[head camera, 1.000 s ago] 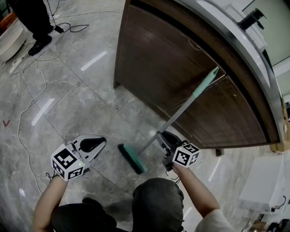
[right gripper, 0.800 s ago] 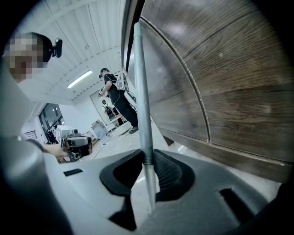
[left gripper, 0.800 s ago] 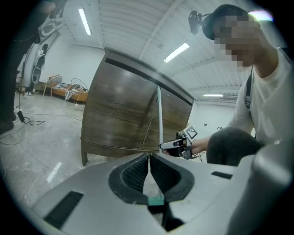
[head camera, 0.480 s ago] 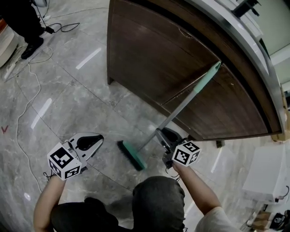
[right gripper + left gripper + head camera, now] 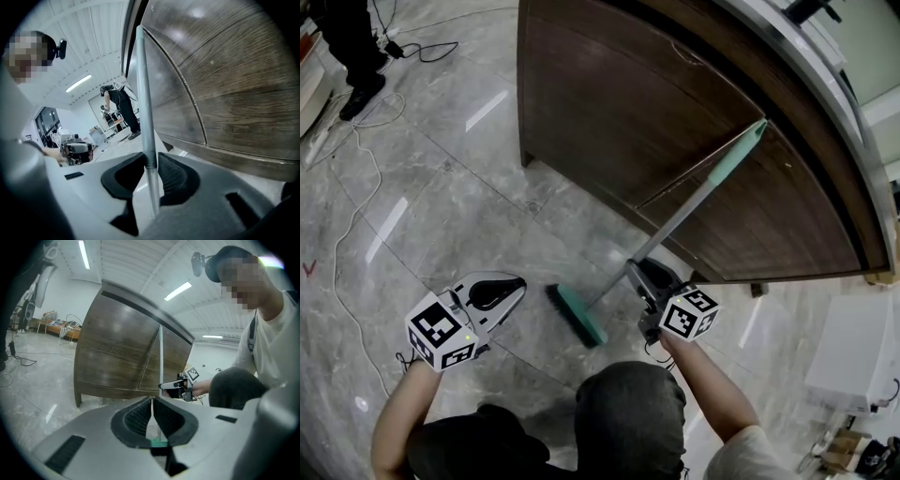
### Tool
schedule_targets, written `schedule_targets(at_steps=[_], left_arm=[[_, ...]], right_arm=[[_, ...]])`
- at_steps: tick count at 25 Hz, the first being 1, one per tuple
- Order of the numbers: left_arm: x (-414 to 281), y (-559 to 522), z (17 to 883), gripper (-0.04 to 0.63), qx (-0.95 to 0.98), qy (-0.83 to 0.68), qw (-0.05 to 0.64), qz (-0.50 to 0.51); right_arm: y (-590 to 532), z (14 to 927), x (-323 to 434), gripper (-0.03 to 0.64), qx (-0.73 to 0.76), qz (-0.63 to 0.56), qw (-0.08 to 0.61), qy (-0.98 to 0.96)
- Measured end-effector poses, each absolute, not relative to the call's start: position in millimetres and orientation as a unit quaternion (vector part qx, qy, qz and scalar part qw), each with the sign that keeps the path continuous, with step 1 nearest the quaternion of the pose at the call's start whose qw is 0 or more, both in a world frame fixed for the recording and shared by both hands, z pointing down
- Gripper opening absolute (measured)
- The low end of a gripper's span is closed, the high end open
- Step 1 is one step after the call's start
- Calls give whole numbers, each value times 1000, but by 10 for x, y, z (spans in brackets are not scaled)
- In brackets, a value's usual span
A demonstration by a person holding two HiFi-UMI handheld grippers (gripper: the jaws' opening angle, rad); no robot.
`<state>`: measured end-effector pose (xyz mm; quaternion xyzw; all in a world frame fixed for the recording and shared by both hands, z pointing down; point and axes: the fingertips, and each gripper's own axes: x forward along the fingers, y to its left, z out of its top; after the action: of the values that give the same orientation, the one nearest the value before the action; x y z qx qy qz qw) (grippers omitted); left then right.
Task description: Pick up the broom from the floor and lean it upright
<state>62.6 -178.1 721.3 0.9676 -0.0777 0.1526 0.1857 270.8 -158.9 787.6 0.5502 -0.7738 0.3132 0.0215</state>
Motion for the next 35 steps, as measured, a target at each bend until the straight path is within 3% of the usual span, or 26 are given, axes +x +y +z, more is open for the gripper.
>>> schedule_targets(at_steps=[15, 35], left_arm=[[662, -1853, 7188, 15, 968, -84, 184, 146], [435, -1849, 7171, 15, 964, -111, 194, 143]], right_arm=[[-1578, 7740, 2743, 124, 539, 310, 25, -783], [-1520, 7246, 2430, 89, 492, 256, 39, -831]])
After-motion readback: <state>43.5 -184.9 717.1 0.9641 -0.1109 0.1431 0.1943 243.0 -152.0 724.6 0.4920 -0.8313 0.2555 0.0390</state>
